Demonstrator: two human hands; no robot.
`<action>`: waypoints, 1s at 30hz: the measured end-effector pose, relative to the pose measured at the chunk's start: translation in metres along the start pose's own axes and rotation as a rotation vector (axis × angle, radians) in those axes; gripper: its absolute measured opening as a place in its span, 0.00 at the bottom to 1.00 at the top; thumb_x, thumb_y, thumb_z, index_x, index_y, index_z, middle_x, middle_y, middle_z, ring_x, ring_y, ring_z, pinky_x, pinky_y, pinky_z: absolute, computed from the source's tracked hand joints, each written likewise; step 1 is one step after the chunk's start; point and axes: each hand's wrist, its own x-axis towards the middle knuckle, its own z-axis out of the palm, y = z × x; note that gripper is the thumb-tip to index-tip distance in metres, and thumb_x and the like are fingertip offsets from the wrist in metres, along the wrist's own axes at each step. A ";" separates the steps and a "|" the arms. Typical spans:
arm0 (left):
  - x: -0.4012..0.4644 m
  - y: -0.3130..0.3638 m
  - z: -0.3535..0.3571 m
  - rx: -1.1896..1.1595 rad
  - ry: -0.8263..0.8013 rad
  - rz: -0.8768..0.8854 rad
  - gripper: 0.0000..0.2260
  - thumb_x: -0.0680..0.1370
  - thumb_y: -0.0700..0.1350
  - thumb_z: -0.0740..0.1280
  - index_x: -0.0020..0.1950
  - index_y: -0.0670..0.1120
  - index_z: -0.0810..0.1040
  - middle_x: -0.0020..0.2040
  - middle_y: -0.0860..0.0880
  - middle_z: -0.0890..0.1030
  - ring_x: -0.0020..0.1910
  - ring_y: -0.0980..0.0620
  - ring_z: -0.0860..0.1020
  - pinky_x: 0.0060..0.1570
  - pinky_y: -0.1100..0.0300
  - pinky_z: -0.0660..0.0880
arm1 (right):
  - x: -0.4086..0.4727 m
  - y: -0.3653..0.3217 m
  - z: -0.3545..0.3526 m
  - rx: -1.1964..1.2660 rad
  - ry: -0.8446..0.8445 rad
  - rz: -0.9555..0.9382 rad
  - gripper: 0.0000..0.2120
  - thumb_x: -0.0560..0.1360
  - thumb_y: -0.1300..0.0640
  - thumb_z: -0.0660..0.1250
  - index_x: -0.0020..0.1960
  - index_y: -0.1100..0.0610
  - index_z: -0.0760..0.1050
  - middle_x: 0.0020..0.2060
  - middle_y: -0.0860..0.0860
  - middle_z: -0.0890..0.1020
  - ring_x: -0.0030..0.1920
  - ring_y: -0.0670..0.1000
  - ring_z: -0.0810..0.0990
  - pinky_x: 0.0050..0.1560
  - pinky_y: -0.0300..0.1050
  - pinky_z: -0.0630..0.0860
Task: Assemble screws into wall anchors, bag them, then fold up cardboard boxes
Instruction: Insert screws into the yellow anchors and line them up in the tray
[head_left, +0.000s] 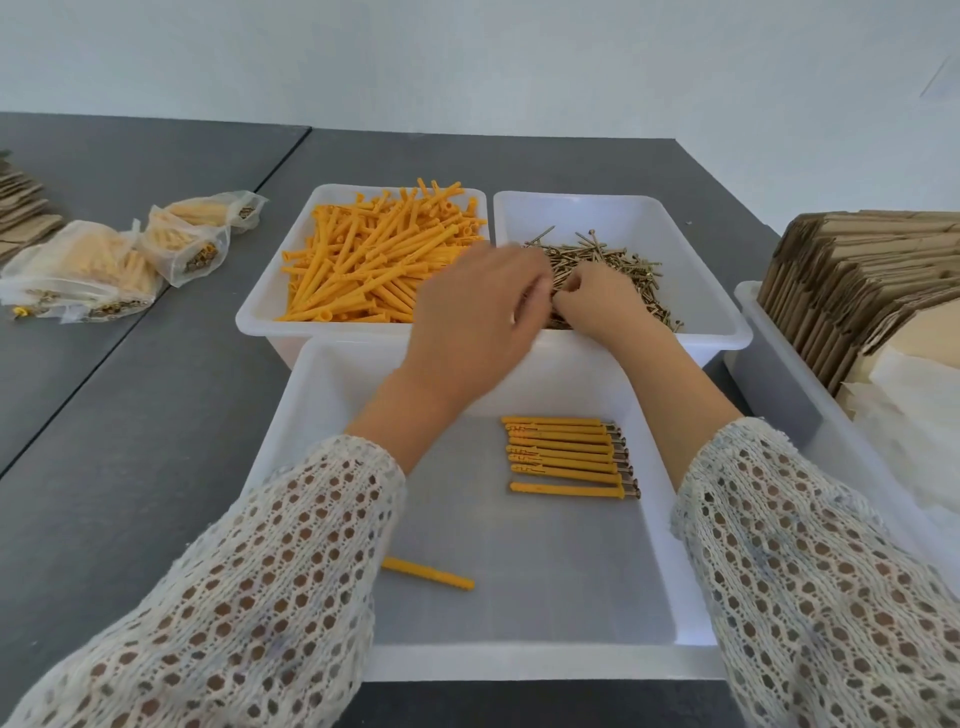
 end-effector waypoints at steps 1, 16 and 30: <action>0.001 -0.010 -0.002 0.084 0.004 -0.056 0.08 0.80 0.46 0.60 0.50 0.48 0.79 0.43 0.52 0.78 0.45 0.50 0.74 0.34 0.57 0.69 | 0.000 -0.001 0.001 -0.056 -0.080 -0.009 0.07 0.74 0.59 0.60 0.37 0.56 0.68 0.31 0.51 0.70 0.31 0.51 0.66 0.32 0.44 0.63; -0.003 -0.040 0.005 0.235 -0.478 -0.507 0.12 0.81 0.47 0.56 0.63 0.44 0.69 0.50 0.45 0.80 0.51 0.41 0.77 0.59 0.45 0.70 | -0.001 -0.010 0.000 -0.137 -0.163 0.050 0.06 0.76 0.63 0.58 0.48 0.59 0.74 0.41 0.53 0.77 0.42 0.54 0.75 0.46 0.49 0.75; -0.007 -0.044 0.013 0.130 -0.402 -0.501 0.10 0.81 0.47 0.58 0.61 0.51 0.73 0.52 0.51 0.82 0.47 0.46 0.79 0.40 0.54 0.71 | -0.010 -0.010 -0.002 0.071 0.069 -0.078 0.16 0.76 0.67 0.57 0.39 0.51 0.77 0.35 0.47 0.76 0.37 0.52 0.75 0.45 0.50 0.77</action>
